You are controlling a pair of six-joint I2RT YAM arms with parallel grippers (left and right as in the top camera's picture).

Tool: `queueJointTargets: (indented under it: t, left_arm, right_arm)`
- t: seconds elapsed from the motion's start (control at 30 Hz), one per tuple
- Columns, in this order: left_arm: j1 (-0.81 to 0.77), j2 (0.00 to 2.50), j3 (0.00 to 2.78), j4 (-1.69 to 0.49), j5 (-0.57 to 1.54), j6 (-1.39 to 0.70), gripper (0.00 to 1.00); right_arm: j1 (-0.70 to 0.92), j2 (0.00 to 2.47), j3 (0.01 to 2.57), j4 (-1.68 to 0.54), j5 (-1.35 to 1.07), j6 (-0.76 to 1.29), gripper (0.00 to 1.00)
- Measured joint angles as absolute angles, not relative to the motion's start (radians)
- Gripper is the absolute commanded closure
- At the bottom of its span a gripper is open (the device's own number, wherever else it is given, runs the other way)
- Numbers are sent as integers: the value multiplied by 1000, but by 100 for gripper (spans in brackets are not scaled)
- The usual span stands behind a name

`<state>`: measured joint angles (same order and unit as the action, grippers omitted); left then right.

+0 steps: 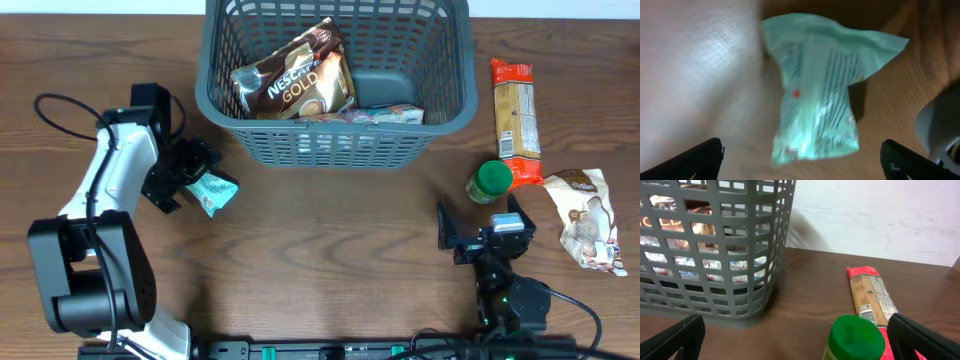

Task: Pack container
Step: 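Lower left gripper onto the mint-green wipes packet and grasp it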

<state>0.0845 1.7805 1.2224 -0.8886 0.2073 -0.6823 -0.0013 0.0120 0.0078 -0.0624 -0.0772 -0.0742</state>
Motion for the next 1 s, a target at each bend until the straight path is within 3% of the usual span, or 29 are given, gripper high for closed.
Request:
queueJointTargets:
  t: [0.43, 0.97, 1.0]
  left_arm:
    - [77, 1781, 1139, -701, 228, -607, 1]
    - [64, 1781, 1031, -628, 229, -601, 0]
    - [64, 1781, 1029, -628, 229, -601, 11]
  right_arm:
    - [-1, 12, 8, -62, -77, -74, 1]
    - [-1, 12, 8, -62, -77, -74, 1]
    - [-1, 12, 8, -62, -77, -74, 1]
